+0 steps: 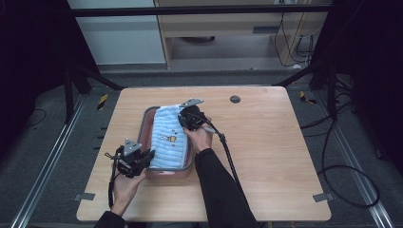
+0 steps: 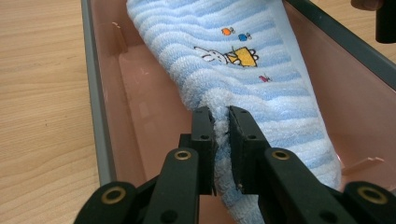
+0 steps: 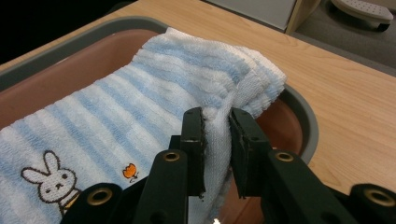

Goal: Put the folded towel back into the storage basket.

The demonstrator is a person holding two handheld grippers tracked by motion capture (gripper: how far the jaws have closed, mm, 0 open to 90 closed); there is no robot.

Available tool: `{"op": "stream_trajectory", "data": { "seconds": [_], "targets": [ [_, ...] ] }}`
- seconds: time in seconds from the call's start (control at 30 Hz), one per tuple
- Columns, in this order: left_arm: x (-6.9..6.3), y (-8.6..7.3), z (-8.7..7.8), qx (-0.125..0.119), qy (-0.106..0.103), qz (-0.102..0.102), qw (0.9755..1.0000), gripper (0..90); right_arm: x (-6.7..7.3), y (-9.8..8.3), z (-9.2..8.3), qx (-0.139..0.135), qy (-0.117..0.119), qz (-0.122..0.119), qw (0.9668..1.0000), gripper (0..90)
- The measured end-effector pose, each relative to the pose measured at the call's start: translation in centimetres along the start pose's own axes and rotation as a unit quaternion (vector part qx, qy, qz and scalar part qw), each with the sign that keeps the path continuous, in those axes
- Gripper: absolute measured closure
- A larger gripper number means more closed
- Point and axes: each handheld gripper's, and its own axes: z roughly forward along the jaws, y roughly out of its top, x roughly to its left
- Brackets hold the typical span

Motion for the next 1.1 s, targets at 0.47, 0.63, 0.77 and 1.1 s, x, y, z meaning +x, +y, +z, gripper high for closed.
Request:
{"op": "stream_trajectory", "data": {
  "seconds": [0.47, 0.63, 0.77, 1.1],
  "targets": [
    [0.6, 0.8, -1.9, -0.047, 0.014, 0.005, 0.9988, 70.1, -0.4, 0.4, -1.8, -0.033, -0.009, 0.007, 0.9994, 58.1],
    [0.8, 1.2, -2.8, -0.065, 0.005, 0.001, 0.9979, 65.5, -0.9, 0.7, -3.9, -0.059, -0.006, 0.010, 0.9982, 50.4],
    [1.0, 1.4, -3.4, -0.077, 0.000, 0.006, 0.9970, 60.6, -1.2, 0.4, -5.7, -0.072, -0.005, 0.009, 0.9974, 44.7],
    [1.7, 1.7, -4.4, -0.099, -0.009, 0.017, 0.9949, 45.7, -3.8, -1.8, -10.5, -0.095, -0.007, 0.027, 0.9951, 30.1]
  ]
}}
